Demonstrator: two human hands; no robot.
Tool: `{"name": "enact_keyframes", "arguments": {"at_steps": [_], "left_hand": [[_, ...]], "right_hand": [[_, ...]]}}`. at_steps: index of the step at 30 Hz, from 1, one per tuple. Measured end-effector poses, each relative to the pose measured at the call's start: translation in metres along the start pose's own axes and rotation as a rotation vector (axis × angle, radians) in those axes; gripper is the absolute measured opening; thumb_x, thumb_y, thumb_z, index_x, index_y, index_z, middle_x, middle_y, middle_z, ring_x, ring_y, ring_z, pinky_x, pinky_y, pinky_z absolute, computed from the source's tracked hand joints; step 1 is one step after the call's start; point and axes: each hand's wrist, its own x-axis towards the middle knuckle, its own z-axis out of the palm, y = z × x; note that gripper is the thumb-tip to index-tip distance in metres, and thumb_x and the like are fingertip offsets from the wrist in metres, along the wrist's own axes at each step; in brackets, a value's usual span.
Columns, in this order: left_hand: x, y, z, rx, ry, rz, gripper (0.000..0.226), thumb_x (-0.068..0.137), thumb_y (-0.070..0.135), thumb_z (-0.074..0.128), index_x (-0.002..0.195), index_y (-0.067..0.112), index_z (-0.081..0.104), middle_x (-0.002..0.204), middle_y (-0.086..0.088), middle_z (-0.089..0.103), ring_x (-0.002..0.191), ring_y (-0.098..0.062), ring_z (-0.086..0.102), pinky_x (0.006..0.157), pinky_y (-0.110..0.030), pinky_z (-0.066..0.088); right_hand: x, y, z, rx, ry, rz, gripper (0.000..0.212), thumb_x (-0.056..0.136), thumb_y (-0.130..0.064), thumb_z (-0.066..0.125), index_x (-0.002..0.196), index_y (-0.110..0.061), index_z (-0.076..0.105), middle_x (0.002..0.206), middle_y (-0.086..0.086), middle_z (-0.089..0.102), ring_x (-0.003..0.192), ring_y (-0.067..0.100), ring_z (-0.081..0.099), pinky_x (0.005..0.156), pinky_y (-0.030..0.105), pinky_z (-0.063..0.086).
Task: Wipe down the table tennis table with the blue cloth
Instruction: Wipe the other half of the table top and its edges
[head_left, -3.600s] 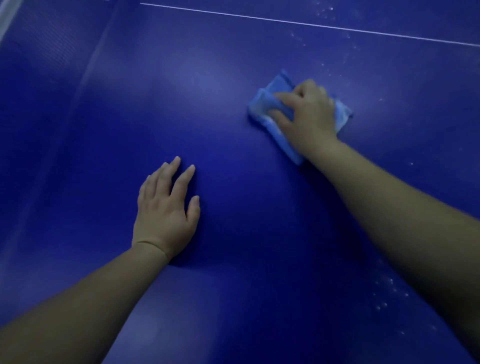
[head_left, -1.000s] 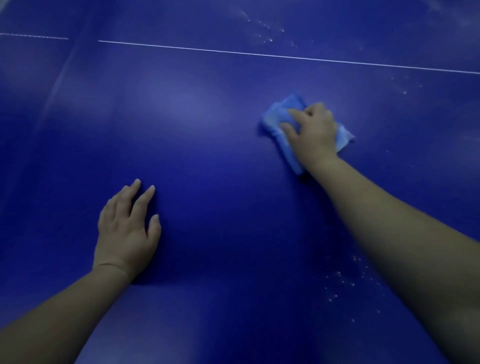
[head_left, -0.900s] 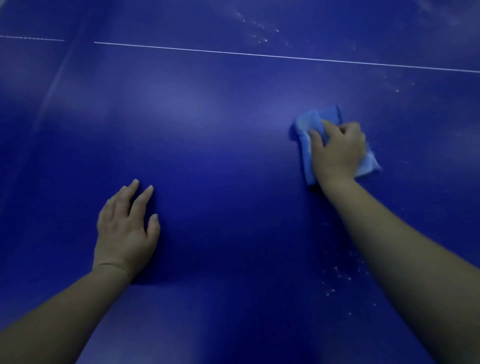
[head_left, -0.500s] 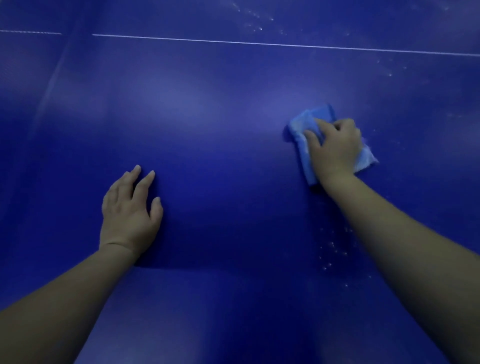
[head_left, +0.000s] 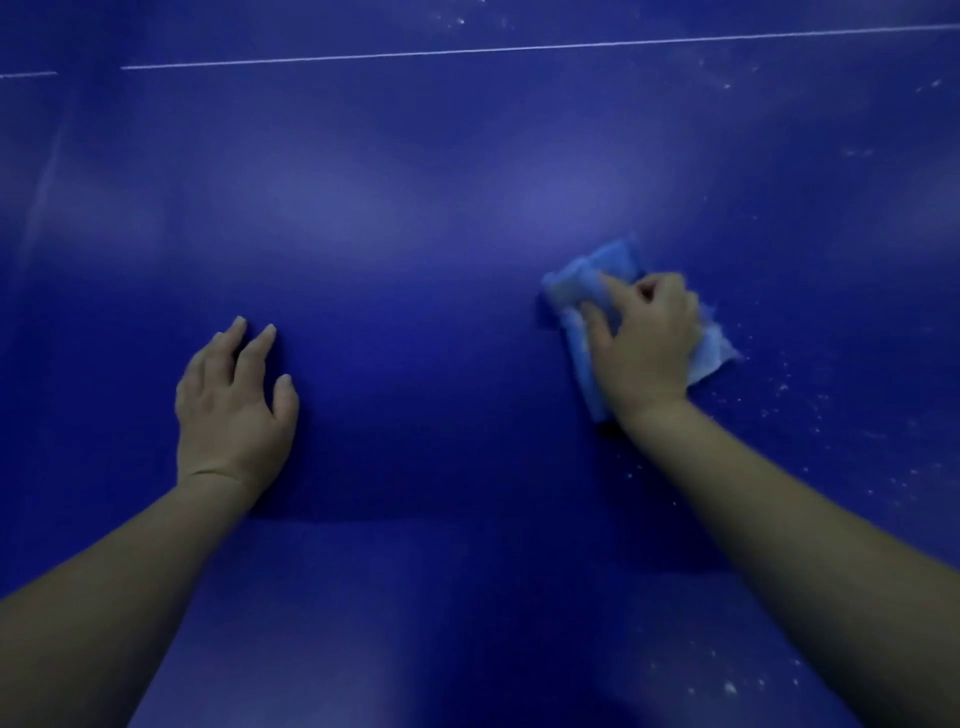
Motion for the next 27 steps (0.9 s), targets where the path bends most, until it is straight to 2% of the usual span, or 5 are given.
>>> {"name": "enact_keyframes", "arguments": {"at_steps": [5, 12, 18, 23, 27], "left_hand": [[-0.001, -0.001, 0.001, 0.005, 0.015, 0.006, 0.051, 0.099, 0.029, 0.046, 0.148, 0.019, 0.036, 0.158, -0.004, 0.025, 0.145, -0.028, 0.019, 0.119, -0.050, 0.016], [0.001, -0.005, 0.003, -0.001, 0.017, 0.011, 0.051, 0.099, 0.034, 0.043, 0.148, 0.022, 0.034, 0.158, -0.002, 0.023, 0.146, -0.026, 0.017, 0.120, -0.049, 0.014], [0.000, -0.007, 0.003, -0.008, 0.024, 0.021, 0.051, 0.098, 0.037, 0.042, 0.148, 0.024, 0.034, 0.158, -0.001, 0.024, 0.145, -0.025, 0.018, 0.119, -0.050, 0.015], [0.001, -0.006, 0.004, -0.005, 0.026, 0.029, 0.052, 0.098, 0.039, 0.041, 0.147, 0.025, 0.033, 0.158, -0.001, 0.024, 0.145, -0.024, 0.018, 0.119, -0.049, 0.016], [0.001, -0.007, 0.004, 0.005, 0.022, 0.031, 0.052, 0.098, 0.039, 0.039, 0.148, 0.025, 0.033, 0.158, -0.002, 0.024, 0.145, -0.025, 0.018, 0.119, -0.051, 0.017]], "right_hand": [[0.001, -0.039, 0.010, 0.083, -0.206, -0.373, 0.031, 0.083, -0.038, 0.069, 0.111, -0.024, 0.072, 0.098, 0.013, 0.057, 0.088, 0.033, 0.052, 0.075, 0.041, 0.043], [-0.021, 0.017, -0.012, -0.005, 0.044, 0.045, 0.032, 0.088, -0.038, 0.062, 0.116, -0.022, 0.068, 0.102, 0.013, 0.052, 0.090, 0.034, 0.050, 0.077, 0.043, 0.043], [-0.048, -0.029, -0.007, 0.085, -0.168, -0.373, 0.033, 0.083, -0.039, 0.067, 0.110, -0.023, 0.072, 0.093, 0.014, 0.057, 0.082, 0.034, 0.054, 0.071, 0.043, 0.042], [-0.023, 0.023, -0.021, -0.016, -0.015, 0.035, 0.033, 0.088, -0.039, 0.062, 0.116, -0.022, 0.068, 0.104, 0.015, 0.053, 0.093, 0.036, 0.050, 0.080, 0.042, 0.040], [-0.098, -0.001, -0.030, 0.117, -0.112, -0.247, 0.030, 0.081, -0.032, 0.068, 0.109, -0.021, 0.073, 0.088, 0.013, 0.056, 0.079, 0.032, 0.052, 0.066, 0.043, 0.043]]}}
